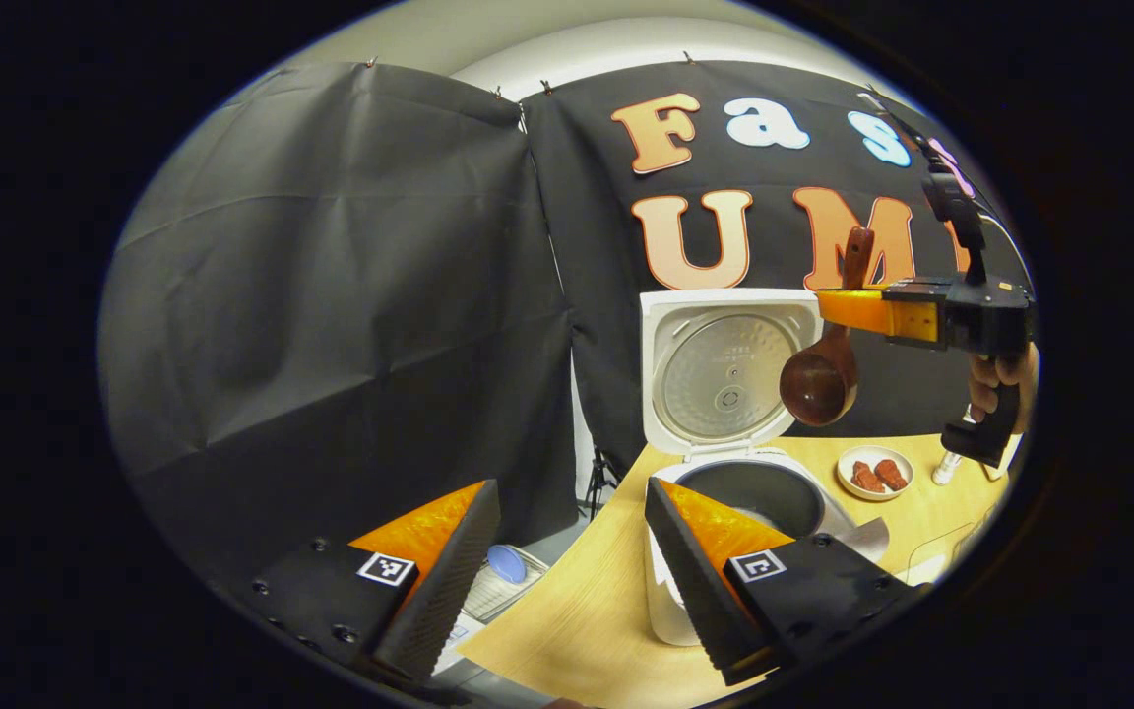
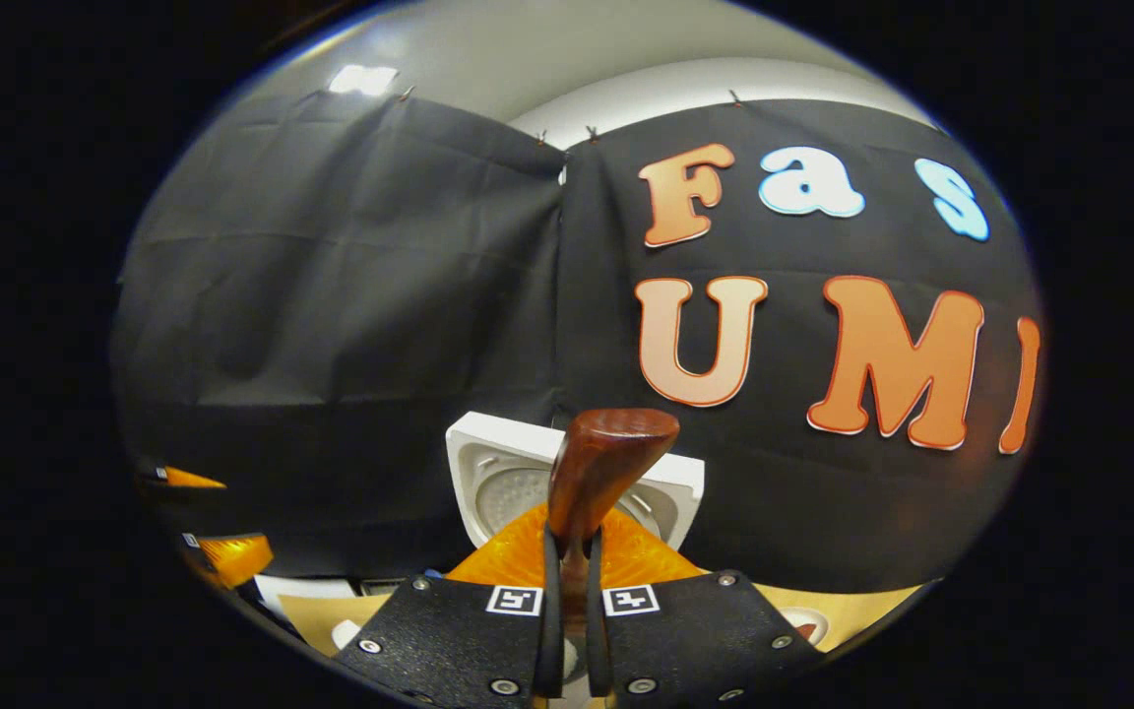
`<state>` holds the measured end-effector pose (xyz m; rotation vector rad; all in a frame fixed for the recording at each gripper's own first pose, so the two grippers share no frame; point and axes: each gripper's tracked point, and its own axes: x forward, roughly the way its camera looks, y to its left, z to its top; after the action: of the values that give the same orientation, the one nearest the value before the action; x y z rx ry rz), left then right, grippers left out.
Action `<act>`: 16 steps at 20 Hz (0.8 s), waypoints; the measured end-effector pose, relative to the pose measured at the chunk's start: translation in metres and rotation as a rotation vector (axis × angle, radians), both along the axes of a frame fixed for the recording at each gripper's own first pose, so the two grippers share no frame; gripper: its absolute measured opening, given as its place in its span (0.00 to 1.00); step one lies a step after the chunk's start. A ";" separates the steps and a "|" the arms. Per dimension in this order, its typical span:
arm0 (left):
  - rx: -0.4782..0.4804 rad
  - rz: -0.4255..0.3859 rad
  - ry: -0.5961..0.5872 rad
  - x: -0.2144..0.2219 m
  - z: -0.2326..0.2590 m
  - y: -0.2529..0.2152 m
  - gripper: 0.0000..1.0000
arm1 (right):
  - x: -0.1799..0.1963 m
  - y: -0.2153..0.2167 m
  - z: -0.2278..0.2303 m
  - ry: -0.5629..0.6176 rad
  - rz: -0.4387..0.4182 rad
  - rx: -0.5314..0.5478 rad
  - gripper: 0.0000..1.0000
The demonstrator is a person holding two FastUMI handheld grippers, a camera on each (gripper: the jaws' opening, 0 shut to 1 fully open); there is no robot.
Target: Close the left gripper, press the button to open the rice cooker; take a wooden spoon from the chopstick holder with the right hand, scoop a spoonful of rice and pour it into the rice cooker, then put the wooden spoon back into the chopstick holder.
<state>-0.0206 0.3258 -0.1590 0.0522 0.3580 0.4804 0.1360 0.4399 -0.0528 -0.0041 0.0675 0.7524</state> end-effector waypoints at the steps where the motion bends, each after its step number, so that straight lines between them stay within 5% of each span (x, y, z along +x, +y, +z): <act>1: -0.004 -0.001 -0.003 0.000 0.001 -0.008 1.00 | 0.001 -0.014 0.005 0.023 -0.010 0.034 0.08; 9: -0.013 -0.113 -0.004 0.023 0.015 -0.103 0.96 | -0.008 -0.145 0.015 0.092 -0.131 0.139 0.08; 16: -0.009 -0.222 0.013 0.041 0.022 -0.173 1.00 | -0.027 -0.279 -0.021 0.159 -0.326 0.150 0.08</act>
<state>0.0205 0.1532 -0.1374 0.0852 0.3624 0.2591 0.1091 0.1612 -0.0734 0.2049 0.1587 0.4290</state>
